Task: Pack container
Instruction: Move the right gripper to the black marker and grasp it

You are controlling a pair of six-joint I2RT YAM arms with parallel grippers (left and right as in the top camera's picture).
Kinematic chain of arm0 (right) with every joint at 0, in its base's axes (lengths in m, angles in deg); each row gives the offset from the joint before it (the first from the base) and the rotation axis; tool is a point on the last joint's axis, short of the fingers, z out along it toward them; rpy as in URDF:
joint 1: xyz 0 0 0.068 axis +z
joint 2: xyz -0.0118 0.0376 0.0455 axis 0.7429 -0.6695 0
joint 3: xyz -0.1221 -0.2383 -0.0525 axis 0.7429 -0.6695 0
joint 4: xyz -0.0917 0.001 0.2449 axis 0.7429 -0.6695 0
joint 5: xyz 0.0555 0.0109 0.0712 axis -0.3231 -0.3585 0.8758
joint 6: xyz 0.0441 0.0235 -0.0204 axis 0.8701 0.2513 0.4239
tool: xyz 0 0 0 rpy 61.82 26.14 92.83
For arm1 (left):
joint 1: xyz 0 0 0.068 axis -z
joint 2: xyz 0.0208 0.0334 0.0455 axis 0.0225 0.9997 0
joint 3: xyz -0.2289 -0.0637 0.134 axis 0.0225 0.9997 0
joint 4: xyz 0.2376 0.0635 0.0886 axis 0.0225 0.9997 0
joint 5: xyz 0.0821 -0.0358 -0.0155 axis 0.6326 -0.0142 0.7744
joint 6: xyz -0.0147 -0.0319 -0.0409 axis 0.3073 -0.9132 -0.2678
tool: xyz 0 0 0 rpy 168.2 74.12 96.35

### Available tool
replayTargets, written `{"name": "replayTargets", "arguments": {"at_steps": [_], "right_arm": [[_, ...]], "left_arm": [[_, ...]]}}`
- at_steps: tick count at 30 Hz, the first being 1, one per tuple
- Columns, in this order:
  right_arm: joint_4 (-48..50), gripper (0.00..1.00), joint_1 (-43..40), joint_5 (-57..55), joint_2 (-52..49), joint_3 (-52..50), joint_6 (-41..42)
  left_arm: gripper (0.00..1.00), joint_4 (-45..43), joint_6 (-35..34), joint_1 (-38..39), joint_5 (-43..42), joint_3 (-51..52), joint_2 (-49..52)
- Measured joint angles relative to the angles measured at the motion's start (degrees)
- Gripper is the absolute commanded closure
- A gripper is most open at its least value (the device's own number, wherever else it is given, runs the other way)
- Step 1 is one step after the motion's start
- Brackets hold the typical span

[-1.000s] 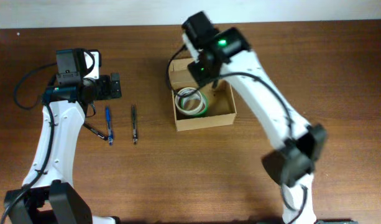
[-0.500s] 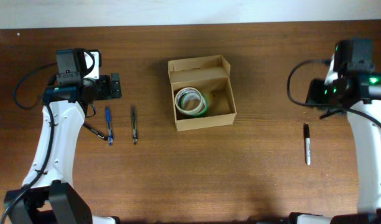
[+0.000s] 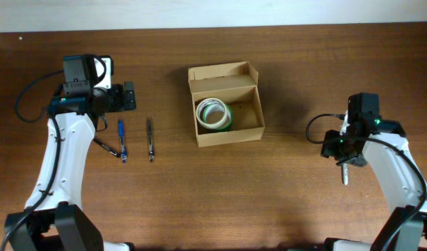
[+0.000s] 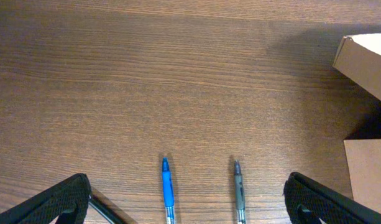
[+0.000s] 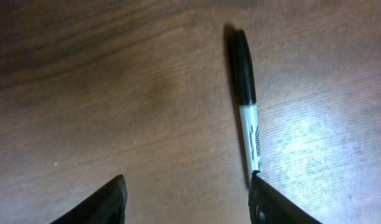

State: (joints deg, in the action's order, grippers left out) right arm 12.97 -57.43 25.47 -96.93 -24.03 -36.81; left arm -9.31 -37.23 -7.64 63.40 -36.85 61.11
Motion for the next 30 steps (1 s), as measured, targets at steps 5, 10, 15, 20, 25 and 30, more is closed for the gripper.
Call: {"name": "replayTargets", "arguments": {"at_steps": [5, 10, 15, 20, 25, 30], "right_arm": [[4.5, 0.38, -2.3, -3.1, -0.4, -0.5, -2.3], [5.1, 0.37, -6.7, -3.5, -6.7, -0.5, -3.2], [4.4, 0.38, -7.0, -1.8, -12.3, -0.5, -3.3], [4.0, 0.55, -7.0, -0.5, -13.6, -0.5, -3.6], [4.0, 0.63, -7.0, 0.7, -13.8, -0.5, -3.5], [3.8, 0.74, -7.0, 2.2, -13.9, -0.5, -3.5]], "left_arm": [[0.01, 0.0, 0.0, 0.0, 0.0, 0.0, 0.0], [0.01, 0.0, 0.0, 0.0, 0.0, 0.0, 0.0], [0.01, 0.0, 0.0, 0.0, 0.0, 0.0, 0.0], [0.01, 0.0, 0.0, 0.0, 0.0, 0.0, 0.0], [0.01, 0.0, 0.0, 0.0, 0.0, 0.0, 0.0], [0.01, 0.0, 0.0, 0.0, 0.0, 0.0, 0.0]]}}
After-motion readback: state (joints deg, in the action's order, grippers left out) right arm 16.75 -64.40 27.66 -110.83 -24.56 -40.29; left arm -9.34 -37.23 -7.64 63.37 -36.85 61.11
